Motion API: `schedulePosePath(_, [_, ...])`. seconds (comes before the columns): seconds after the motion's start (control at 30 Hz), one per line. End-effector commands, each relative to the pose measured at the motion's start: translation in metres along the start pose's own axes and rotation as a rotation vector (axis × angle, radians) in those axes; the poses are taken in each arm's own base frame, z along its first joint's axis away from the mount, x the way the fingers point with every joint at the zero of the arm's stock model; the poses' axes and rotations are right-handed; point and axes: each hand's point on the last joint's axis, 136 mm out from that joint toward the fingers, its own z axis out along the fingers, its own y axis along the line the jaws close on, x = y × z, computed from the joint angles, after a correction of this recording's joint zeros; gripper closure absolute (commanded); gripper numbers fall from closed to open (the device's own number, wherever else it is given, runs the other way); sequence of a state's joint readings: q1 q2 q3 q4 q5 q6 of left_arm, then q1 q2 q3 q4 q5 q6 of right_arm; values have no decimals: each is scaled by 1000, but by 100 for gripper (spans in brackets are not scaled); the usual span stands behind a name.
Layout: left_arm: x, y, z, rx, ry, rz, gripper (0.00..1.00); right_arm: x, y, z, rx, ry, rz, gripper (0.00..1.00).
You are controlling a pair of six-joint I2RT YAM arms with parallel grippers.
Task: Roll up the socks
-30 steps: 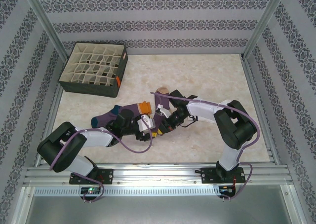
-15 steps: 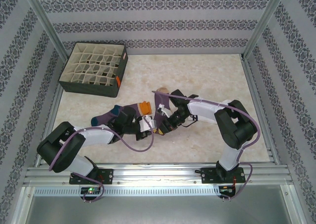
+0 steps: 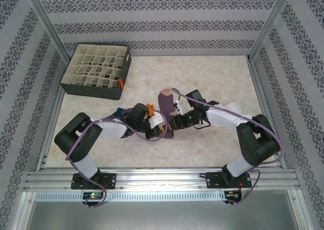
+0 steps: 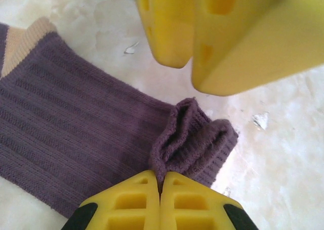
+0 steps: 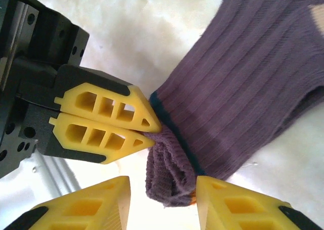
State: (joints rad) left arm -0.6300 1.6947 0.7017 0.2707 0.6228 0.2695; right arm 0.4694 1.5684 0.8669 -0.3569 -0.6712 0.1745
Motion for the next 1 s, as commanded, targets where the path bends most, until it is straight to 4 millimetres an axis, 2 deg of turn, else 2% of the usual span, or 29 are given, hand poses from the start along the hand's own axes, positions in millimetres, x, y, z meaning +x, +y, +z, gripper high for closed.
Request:
schedulePosePath(0.0, [11, 11, 3, -22, 81, -126, 100, -7, -12, 2, 91, -44, 5, 59])
schedulePosePath(0.2, [23, 22, 8, -60, 136, -203, 100, -8, -20, 8, 155, -49, 0, 58])
schedulePosePath(0.5, [28, 27, 14, -76, 126, -276, 100, -3, -26, 27, 182, -6, 4, 57])
schedulePosePath(0.67, [27, 26, 15, -70, 103, -269, 100, 0, -42, 32, 257, 15, 53, 58])
schedulePosePath(0.8, [17, 23, 8, -72, 53, -197, 92, 10, -63, 36, 344, 65, 134, 58])
schedulePosePath(0.97, [0, 18, -8, -89, -23, -51, 77, 23, -74, 43, 383, 127, 200, 58])
